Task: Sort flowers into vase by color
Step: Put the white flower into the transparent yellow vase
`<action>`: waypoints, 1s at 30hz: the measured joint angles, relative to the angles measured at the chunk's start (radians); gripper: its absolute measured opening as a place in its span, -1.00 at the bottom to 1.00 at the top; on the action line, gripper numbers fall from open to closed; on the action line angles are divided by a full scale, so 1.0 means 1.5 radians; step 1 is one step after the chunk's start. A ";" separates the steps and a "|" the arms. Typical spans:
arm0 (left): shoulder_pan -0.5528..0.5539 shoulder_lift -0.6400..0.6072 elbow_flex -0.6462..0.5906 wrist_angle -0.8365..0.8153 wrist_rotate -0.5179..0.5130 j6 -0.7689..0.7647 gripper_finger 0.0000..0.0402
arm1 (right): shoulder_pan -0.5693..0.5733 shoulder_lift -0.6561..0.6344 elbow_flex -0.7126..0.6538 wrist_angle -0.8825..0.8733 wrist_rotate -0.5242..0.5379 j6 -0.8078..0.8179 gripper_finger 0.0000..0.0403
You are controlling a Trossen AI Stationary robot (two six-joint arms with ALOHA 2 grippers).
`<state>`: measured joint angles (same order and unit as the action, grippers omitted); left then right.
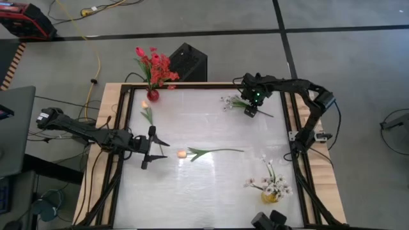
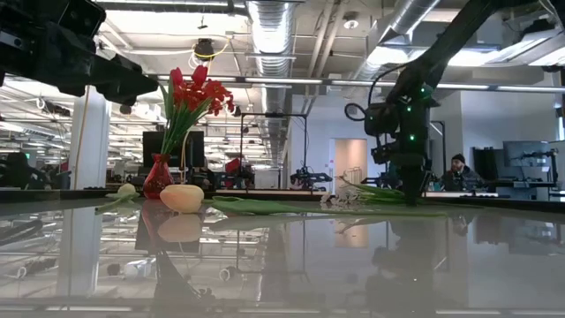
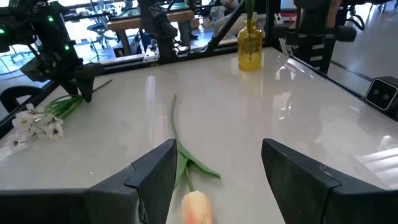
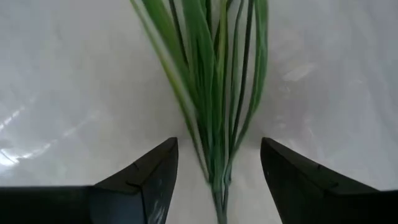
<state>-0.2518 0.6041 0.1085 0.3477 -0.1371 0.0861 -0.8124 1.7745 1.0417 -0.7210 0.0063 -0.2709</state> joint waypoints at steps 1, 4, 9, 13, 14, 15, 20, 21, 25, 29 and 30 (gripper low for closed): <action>0.000 0.000 0.000 0.000 0.000 0.000 0.12 | 0.001 0.005 0.000 0.002 0.003 0.001 0.25; 0.000 0.000 0.000 0.000 0.000 -0.009 0.12 | 0.013 0.013 0.004 -0.006 -0.001 0.008 0.12; 0.000 0.000 0.000 0.001 -0.001 -0.019 0.12 | 0.055 -0.003 0.001 -0.044 0.007 0.026 -0.45; 0.000 0.000 0.000 0.003 -0.001 -0.034 0.12 | 0.094 -0.047 -0.002 -0.073 -0.012 0.063 -0.85; 0.000 0.000 0.000 0.006 0.000 -0.041 0.12 | 0.104 -0.061 -0.001 -0.074 -0.016 0.076 -0.85; 0.000 0.000 0.000 0.008 0.000 -0.050 0.12 | 0.113 -0.076 0.000 -0.079 -0.021 0.094 -0.85; 0.000 0.000 0.000 0.008 0.000 -0.080 0.12 | 0.181 -0.189 -0.001 -0.126 -0.039 0.207 -0.82; 0.000 0.000 0.000 0.008 0.000 -0.086 0.12 | 0.200 -0.219 -0.001 -0.127 -0.039 0.230 -0.83; 0.000 0.000 0.000 0.007 0.000 -0.117 0.12 | 0.279 -0.347 -0.001 -0.125 -0.017 0.312 -0.84; 0.000 0.000 0.000 0.006 0.000 -0.145 0.12 | 0.372 -0.484 -0.001 -0.140 0.064 0.410 -0.84; 0.000 0.000 0.000 0.006 0.000 -0.149 0.12 | 0.401 -0.515 0.000 -0.148 0.091 0.435 -0.84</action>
<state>-0.2520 0.6041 0.1085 0.3572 -0.1374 -0.1378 -0.2107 1.0017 1.0416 -0.9433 0.1422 0.3821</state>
